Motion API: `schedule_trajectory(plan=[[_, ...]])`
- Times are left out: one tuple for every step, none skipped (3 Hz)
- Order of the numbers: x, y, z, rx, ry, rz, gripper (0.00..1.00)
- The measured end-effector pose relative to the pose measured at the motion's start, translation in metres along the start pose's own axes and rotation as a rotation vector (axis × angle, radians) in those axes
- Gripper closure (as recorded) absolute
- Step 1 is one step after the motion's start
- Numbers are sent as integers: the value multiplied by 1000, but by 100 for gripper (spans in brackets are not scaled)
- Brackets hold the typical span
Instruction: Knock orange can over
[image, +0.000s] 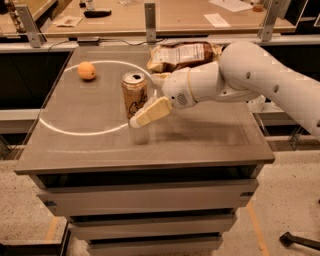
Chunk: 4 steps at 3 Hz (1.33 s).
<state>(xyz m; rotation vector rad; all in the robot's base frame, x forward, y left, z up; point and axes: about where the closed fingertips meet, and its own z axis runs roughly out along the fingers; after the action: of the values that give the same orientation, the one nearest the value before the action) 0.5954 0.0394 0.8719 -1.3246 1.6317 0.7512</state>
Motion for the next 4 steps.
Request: schedule_trajectory(plan=[[-7,2,11,-22,2,-12,18],[-17,-2,18,-38,-15,-43,41],[-21,-6,19,-44,-22,-65,62],[-30,-10,10,-68,7,-51,88]])
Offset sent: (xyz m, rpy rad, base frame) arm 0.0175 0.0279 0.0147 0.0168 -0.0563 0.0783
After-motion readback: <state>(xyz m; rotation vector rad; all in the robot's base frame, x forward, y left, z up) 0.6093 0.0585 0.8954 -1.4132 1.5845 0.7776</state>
